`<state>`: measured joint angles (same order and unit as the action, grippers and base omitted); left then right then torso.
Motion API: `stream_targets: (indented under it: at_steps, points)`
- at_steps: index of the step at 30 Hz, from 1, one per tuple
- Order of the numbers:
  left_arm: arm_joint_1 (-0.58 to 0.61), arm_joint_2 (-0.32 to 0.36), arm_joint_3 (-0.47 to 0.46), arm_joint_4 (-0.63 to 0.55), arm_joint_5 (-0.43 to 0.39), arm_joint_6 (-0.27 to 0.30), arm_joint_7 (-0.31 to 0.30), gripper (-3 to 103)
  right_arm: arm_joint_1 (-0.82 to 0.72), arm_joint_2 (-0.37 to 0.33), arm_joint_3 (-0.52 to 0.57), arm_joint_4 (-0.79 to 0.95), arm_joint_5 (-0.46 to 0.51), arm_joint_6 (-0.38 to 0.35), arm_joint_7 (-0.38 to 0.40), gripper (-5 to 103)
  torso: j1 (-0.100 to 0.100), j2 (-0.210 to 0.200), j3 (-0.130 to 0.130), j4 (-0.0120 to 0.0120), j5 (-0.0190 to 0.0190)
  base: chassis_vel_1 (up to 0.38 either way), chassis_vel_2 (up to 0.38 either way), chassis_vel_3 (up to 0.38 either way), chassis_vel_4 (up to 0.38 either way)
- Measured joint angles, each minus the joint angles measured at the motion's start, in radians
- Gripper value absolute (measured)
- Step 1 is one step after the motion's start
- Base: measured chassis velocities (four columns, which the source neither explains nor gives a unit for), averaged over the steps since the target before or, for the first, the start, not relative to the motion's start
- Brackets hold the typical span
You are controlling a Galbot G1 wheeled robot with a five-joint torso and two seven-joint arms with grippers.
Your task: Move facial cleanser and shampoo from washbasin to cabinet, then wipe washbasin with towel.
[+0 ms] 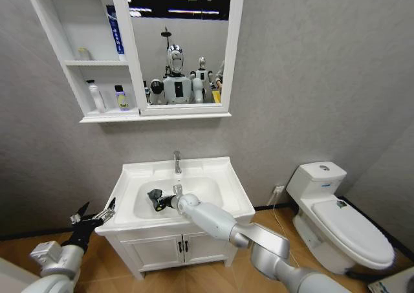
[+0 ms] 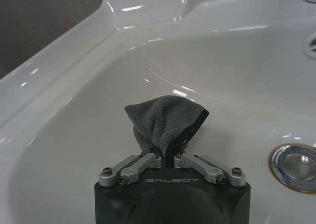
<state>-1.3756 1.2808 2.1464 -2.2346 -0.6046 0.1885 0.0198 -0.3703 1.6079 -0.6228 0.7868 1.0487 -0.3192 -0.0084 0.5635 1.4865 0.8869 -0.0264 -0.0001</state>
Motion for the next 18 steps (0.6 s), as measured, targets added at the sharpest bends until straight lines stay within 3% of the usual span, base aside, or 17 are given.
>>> stream_targets:
  at_steps: [3,5,8,18]
  points:
    - [0.0,0.0,0.0,0.0,0.0,0.0,0.0,100,-0.005,0.0,0.02,-0.009,-0.005,-0.045,0.058,5,0.0,0.0,0.0,-0.0001,0.0,0.0,0.0,0.0,0.0]
    - [0.0,0.0,0.0,0.0,0.0,0.0,0.0,100,-0.005,0.0,0.045,-0.006,-0.007,-0.109,0.139,5,0.0,0.0,0.0,-0.0002,0.0,0.0,0.0,0.0,0.0]
    - [0.0,0.0,0.0,0.0,0.0,0.0,0.0,100,-0.002,0.0,0.064,-0.004,-0.023,-0.145,0.179,5,0.0,0.0,0.0,0.0,0.0,0.0,0.0,0.0,0.0]
    - [0.0,0.0,0.0,0.0,0.0,0.0,0.0,100,-0.009,-0.005,0.075,0.082,-0.034,-0.183,0.28,5,0.0,0.0,0.0,0.0006,0.0003,0.0,0.0,0.0,0.0]
